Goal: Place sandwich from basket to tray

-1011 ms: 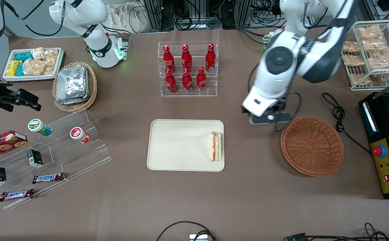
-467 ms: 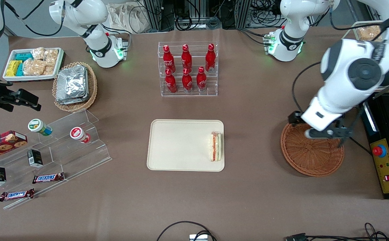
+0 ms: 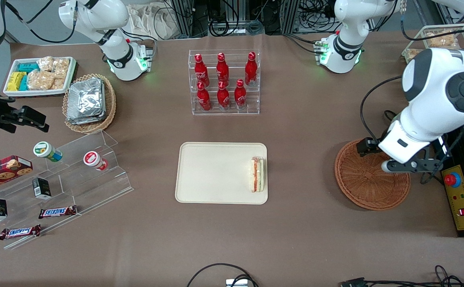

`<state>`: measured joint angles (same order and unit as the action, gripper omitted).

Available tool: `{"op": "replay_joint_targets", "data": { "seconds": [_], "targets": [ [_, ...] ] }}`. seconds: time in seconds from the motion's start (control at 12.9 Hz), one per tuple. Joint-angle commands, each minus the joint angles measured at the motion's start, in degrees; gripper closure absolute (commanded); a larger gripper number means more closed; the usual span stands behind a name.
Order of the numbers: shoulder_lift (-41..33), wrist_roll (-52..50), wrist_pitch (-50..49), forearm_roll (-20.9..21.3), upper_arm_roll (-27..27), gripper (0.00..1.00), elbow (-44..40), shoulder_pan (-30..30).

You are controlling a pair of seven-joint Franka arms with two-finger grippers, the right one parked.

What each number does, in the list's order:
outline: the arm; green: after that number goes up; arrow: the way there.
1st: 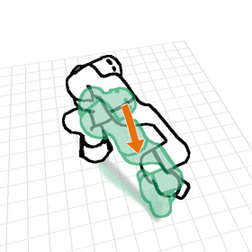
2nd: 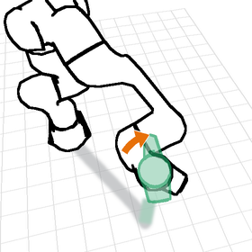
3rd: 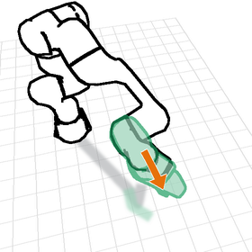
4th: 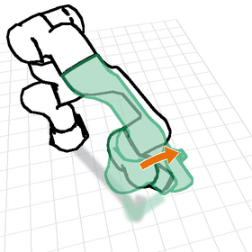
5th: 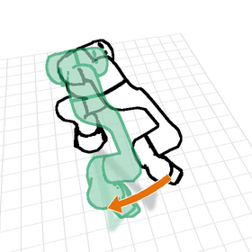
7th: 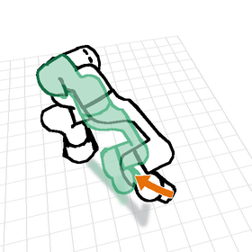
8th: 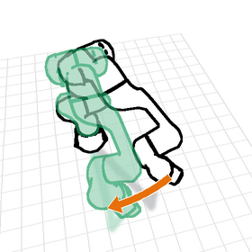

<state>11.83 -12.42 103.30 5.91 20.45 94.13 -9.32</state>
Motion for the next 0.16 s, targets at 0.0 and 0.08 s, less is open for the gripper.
{"op": "replay_joint_targets", "data": {
  "seconds": [0.0, 0.08],
  "targets": [
    [3.81, 0.47, -2.49, -2.04, 0.20, 0.00, -6.06, -1.75],
    [3.81, 0.29, -2.49, -1.96, 0.20, 0.00, -6.06, -1.75]
  ]
}}
